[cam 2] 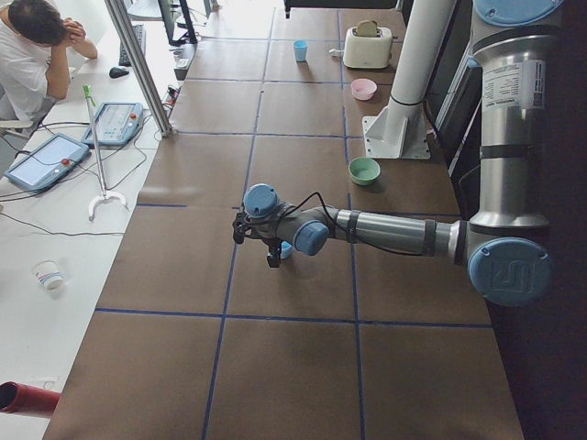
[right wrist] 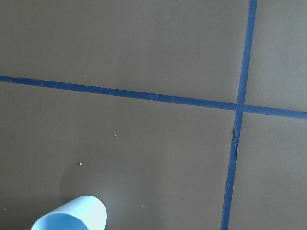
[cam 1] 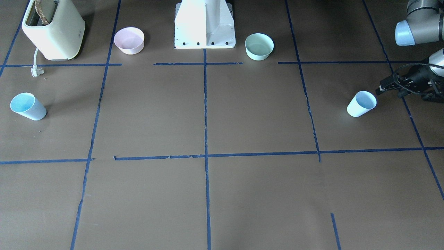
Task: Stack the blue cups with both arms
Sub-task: 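Reach the left gripper down to the light blue cup and grasp it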
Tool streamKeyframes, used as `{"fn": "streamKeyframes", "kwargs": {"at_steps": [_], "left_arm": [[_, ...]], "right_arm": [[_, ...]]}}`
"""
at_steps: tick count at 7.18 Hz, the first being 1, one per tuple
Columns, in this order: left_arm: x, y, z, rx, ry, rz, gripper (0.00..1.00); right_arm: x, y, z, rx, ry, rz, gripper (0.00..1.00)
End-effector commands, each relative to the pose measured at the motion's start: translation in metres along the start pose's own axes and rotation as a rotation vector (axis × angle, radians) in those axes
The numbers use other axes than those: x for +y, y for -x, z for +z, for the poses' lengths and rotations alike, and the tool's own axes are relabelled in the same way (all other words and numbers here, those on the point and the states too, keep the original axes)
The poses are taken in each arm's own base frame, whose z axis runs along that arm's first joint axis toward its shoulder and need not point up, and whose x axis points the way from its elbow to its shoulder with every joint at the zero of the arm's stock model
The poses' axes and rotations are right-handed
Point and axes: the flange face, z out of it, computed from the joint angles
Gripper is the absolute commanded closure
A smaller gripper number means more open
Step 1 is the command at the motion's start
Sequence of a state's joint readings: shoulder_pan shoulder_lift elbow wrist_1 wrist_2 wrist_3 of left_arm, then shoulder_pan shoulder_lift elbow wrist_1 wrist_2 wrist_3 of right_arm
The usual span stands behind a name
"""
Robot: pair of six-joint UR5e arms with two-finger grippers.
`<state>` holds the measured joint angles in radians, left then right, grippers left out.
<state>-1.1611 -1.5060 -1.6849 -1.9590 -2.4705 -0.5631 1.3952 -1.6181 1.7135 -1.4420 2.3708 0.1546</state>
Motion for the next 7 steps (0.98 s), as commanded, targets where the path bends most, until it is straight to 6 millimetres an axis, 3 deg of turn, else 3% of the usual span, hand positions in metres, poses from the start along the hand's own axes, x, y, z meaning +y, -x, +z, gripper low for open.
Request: {"fn": "streamKeyframes", "kwargs": {"at_steps": [1,4,5,6,7], "left_arm": [[-0.006,-0.008,0.019,-0.063,-0.009,-0.007,0.00],[-0.013,-0.016,0.058,-0.084,0.049,0.007,0.00],[-0.012,-0.017,0.061,-0.085,0.054,0.009,0.24],[-0.012,-0.018,0.060,-0.084,0.054,0.009,0.73],[-0.012,-0.019,0.060,-0.085,0.052,0.010,0.95]], "right_arm": [[-0.001,0.003,0.003,0.000,0.005,-0.005,0.00],[-0.001,0.006,0.003,-0.002,0.004,-0.025,0.00],[-0.001,0.008,0.002,-0.004,0.001,-0.028,0.00],[-0.002,0.010,0.001,-0.004,0.000,-0.039,0.00],[0.000,0.006,0.004,-0.003,0.009,-0.032,0.00]]}}
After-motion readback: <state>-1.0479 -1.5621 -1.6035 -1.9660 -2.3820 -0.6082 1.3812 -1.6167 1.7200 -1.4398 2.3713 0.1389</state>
